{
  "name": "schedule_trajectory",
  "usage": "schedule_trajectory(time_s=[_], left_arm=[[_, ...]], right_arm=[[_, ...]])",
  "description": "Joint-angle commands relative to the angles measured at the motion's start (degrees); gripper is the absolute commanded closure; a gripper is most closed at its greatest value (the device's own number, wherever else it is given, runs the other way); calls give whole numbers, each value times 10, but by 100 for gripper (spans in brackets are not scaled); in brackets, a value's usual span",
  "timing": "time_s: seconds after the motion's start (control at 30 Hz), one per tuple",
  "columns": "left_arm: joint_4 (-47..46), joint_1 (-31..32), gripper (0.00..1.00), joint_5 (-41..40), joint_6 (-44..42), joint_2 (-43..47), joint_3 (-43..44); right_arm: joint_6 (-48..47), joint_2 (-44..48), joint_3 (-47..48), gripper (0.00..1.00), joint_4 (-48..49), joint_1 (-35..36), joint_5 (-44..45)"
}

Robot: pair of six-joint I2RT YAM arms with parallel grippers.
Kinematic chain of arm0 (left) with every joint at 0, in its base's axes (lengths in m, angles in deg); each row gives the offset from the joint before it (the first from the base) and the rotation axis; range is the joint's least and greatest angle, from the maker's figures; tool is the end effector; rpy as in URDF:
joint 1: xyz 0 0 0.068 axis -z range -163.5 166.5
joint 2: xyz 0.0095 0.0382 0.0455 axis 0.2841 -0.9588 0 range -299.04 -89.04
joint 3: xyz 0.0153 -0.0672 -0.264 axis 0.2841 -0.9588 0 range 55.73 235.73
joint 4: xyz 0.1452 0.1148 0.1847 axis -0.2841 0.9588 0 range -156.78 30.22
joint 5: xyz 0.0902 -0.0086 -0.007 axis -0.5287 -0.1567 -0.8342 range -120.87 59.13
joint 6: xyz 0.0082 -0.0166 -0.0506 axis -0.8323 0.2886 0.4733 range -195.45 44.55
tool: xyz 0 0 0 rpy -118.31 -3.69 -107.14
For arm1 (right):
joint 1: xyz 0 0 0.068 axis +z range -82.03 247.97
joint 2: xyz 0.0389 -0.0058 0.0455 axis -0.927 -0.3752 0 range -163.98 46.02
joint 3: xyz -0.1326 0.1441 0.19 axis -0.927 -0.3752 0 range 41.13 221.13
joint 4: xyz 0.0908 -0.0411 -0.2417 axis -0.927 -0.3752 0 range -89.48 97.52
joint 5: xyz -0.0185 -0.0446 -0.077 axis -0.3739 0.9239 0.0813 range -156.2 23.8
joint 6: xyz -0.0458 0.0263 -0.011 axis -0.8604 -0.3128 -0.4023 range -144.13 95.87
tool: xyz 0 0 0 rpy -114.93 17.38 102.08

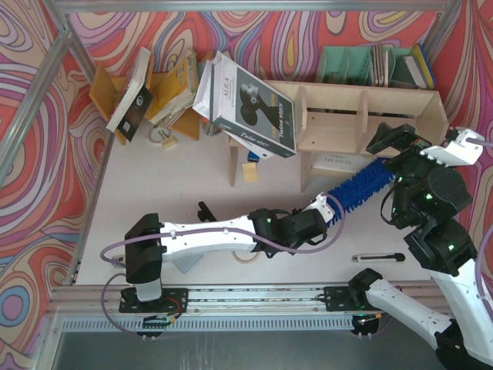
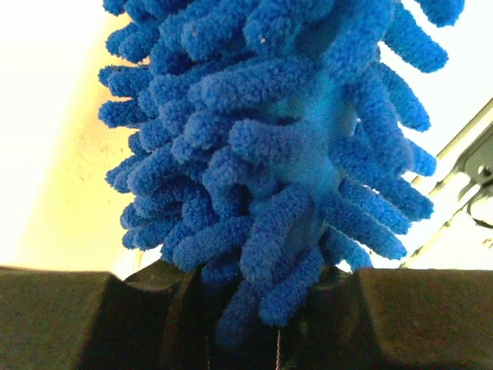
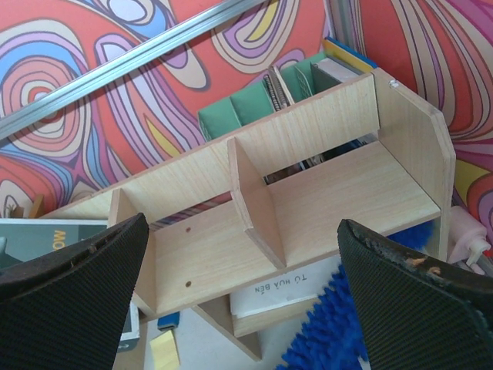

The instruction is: Dust the bookshelf with a duster

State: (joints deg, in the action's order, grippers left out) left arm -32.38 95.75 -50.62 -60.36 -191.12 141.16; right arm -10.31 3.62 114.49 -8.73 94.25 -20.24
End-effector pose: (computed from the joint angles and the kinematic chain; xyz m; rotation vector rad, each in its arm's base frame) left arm 0.0856 -0.3855 0.2754 1.1567 2.1256 -0.3407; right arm 0.1007 0.0211 0.4942 0.5349 1.2867 0.0566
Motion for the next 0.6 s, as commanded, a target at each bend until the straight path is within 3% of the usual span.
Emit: schedule_trajectory(time_s=[0.0, 0.27, 0.57], left_arm=[[-32, -16, 100, -32, 10, -17, 43], [-27, -32, 100, -15, 6, -61, 104], [-22, -32, 100, -29, 34, -69, 99]], right_arm=[[11, 5, -18, 1, 0, 1, 0], [23, 20, -85, 1, 23, 1, -19], [13, 21, -104, 1, 28, 1, -7]])
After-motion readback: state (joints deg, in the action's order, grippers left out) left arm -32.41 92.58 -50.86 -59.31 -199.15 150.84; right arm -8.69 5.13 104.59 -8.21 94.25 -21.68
